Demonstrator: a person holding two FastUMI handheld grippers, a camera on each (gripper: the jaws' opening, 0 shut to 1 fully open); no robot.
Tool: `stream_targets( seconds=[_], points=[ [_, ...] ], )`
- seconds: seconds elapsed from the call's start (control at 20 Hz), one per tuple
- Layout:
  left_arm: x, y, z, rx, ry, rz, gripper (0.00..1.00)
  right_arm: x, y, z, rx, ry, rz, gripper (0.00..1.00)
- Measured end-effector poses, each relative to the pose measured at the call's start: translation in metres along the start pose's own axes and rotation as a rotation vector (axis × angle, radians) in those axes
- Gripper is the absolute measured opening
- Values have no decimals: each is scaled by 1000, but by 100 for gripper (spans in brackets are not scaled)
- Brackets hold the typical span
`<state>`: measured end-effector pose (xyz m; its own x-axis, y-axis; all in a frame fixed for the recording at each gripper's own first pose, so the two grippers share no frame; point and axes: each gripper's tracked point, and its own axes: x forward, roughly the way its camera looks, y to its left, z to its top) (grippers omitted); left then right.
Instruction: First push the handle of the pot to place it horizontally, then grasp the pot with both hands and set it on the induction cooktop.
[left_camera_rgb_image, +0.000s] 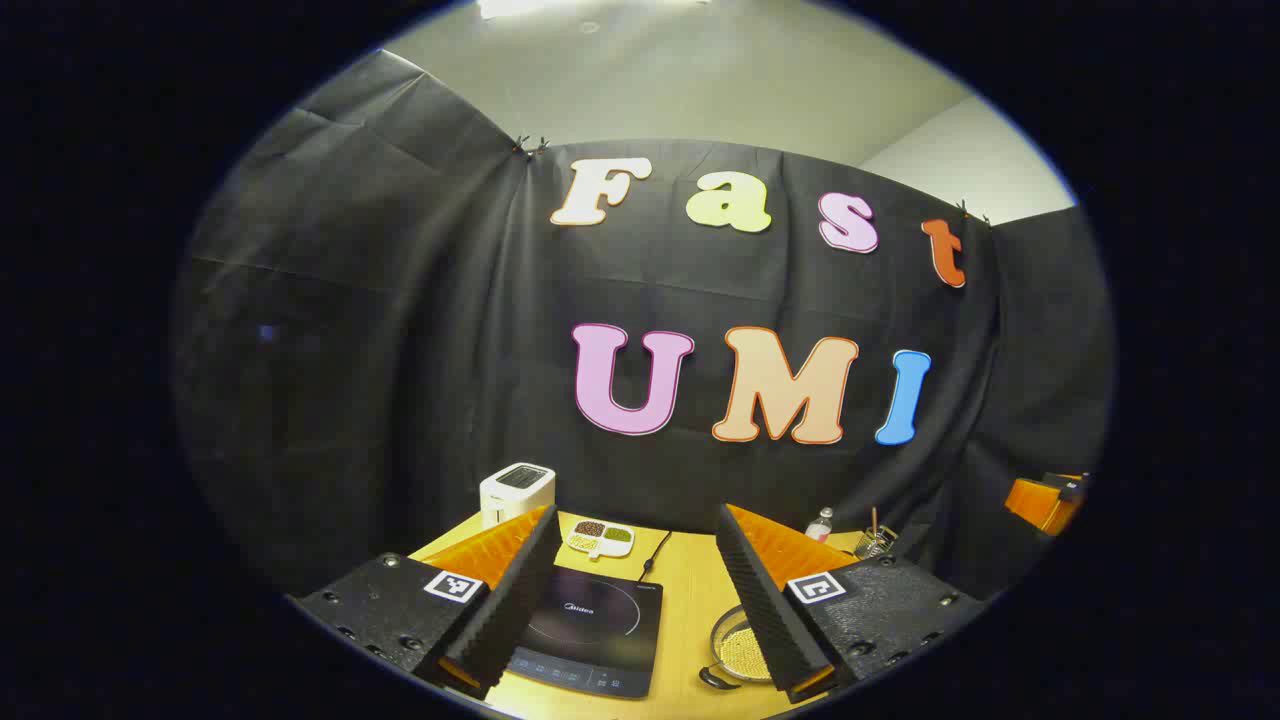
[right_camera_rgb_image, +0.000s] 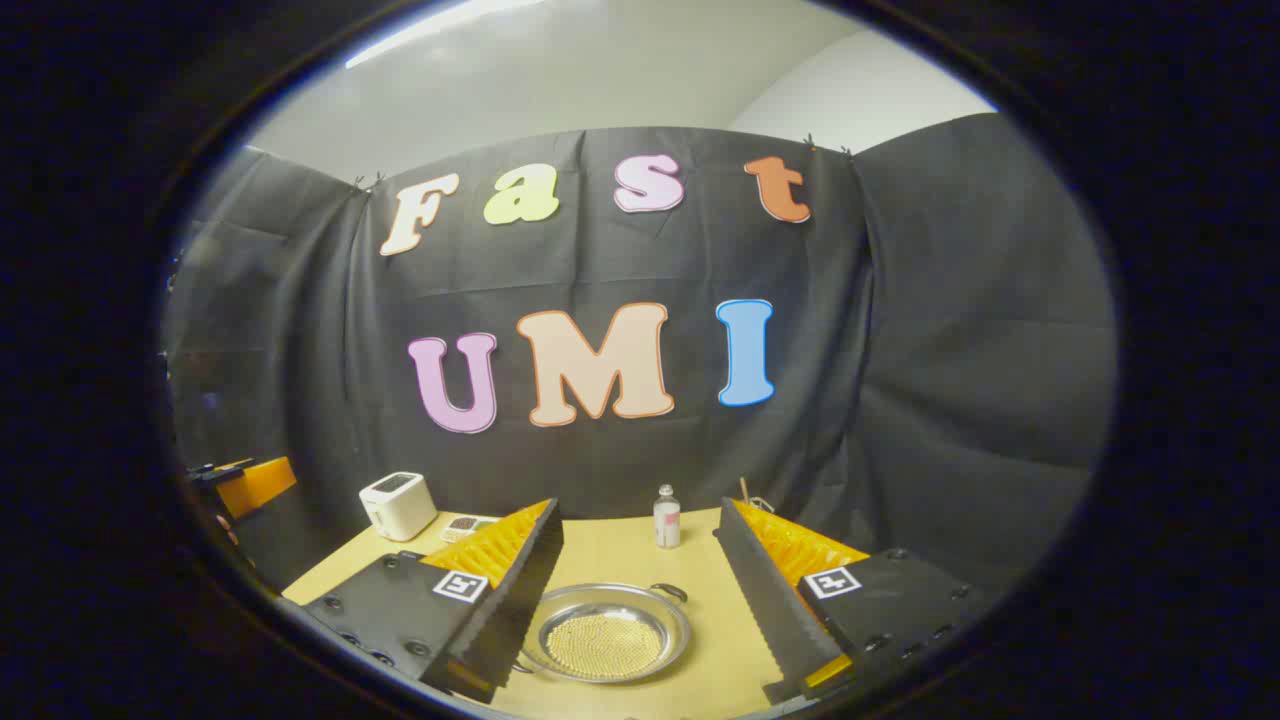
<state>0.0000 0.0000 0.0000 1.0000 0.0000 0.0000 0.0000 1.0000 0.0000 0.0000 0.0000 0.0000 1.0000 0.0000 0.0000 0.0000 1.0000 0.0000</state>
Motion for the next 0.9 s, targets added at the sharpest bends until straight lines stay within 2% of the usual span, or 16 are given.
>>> stream_targets(
  seconds=[0.05,0.1,0.15,0.2,0.35,0.4,0.45,0.5,0.55,0.6,0.85,0.9],
  points=[
    [1,2,-1,12,5,-3,91,-2,0,-1,-10,1,-11,94],
    [2,3,0,27,4,-8,95,-3,-1,0,-19,0,-23,94],
    [1,2,2,37,2,-16,91,-5,-1,0,-25,-1,-32,94],
    [2,2,2,45,2,-22,95,-6,0,1,-25,0,-37,94],
    [2,1,2,57,-4,-31,95,-8,4,-3,-15,14,-27,94],
    [1,2,3,55,-4,-30,91,-9,6,-3,-17,16,-23,94],
    [1,1,1,54,-2,-33,91,-10,6,-4,-23,18,-23,98],
    [0,2,0,55,2,-30,95,-10,6,-4,-31,18,-22,94],
    [0,5,1,59,-1,-25,91,-11,8,-5,-41,18,-21,94],
    [0,8,2,65,-5,-18,95,-10,8,-4,-50,17,-20,94],
    [-4,15,-2,80,7,-4,95,-6,14,-3,-49,20,6,94],
    [-5,16,-2,80,12,-1,91,-6,15,-2,-45,19,9,94]
  ],
)
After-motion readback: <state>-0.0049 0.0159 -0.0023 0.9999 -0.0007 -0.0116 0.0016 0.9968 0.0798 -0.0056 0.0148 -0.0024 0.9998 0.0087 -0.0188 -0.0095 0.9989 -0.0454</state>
